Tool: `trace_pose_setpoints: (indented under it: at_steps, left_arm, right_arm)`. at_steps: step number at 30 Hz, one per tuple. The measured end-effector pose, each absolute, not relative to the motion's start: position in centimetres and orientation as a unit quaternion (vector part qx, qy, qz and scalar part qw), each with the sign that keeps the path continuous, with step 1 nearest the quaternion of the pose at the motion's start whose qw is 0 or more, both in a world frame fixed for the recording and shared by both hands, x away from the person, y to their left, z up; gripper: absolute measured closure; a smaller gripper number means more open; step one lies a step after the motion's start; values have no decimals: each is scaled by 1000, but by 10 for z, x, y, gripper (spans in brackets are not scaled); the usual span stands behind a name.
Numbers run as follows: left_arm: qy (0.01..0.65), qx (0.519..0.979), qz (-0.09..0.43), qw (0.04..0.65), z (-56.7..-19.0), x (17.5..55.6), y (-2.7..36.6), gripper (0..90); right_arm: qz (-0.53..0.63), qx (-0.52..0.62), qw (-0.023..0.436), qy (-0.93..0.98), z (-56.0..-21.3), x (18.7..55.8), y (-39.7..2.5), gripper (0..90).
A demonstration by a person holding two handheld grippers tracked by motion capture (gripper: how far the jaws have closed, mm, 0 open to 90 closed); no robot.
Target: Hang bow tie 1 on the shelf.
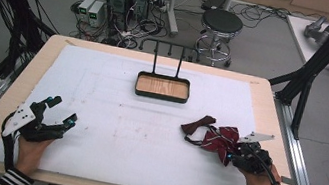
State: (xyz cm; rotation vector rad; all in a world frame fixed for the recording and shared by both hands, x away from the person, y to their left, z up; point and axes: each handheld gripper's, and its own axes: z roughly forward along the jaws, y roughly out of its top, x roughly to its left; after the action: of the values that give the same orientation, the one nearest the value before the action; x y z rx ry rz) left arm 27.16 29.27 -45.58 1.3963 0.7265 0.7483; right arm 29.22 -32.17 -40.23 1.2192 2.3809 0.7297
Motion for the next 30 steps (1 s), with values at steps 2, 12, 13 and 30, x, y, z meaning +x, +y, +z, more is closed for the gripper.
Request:
trace_pose_setpoints:
  at_steps: [2, 12, 13, 30]
  left_arm:
    - [318, 614, 329, 643, -456, 272, 293, 152]
    - [319, 613, 328, 644, -456, 272, 293, 152]
    - [319, 613, 328, 644, -456, 272, 293, 152]
    - [319, 614, 329, 643, -456, 272, 293, 152]
  right_arm:
    - [282, 433, 192, 834, -395, 291, -322, 676]
    - [338, 430, 217, 808, -378, 288, -322, 675]
    - [347, 431, 222, 803, -375, 287, -322, 675]
    - [446, 419, 258, 748, -344, 289, -311, 675]
